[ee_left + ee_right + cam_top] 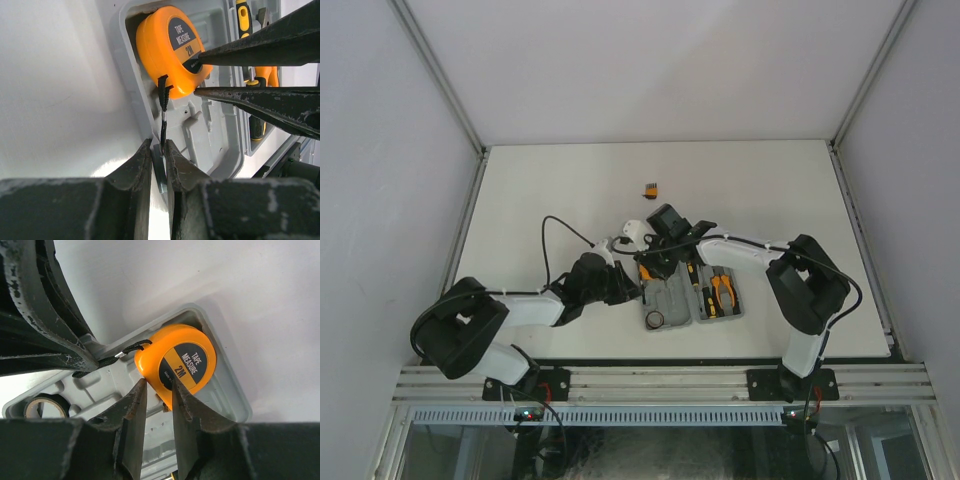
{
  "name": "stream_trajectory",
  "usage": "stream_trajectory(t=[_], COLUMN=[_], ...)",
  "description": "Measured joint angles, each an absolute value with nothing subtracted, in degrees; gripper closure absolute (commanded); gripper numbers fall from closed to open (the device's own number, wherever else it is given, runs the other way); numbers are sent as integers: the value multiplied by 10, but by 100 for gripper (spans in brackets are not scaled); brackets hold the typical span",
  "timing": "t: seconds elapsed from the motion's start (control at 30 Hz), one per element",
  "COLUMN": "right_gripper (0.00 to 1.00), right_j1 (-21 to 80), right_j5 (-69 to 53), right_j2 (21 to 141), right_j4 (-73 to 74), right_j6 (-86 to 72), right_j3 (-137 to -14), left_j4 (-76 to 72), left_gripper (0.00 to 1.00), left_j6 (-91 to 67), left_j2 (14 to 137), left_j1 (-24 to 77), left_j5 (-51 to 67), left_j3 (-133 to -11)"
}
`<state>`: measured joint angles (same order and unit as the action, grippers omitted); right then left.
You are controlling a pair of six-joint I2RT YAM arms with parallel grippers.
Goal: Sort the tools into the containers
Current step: Place the engineering item in the storage box.
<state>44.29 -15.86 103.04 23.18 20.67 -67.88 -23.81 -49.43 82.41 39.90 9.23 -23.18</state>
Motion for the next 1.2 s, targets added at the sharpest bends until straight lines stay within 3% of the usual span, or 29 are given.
stream_trajectory(t=[0.83,1.03,1.2], right_gripper=[76,70,60], right_j1=[458,450,427], right_j5=[-114,-134,-149], right_j2=[1060,1047,960], right_j4=[231,233,215], right_j6=[193,164,94], right_j3=[-700,-696,-656], left_j4=[-240,-240,-234], left_gripper=[82,78,77], left_j6=[-489,-489,-489], left_j2=[830,830,827], left_j1=[396,396,396], left_j5=[103,105,107], left_j3=[-234,-234,-234])
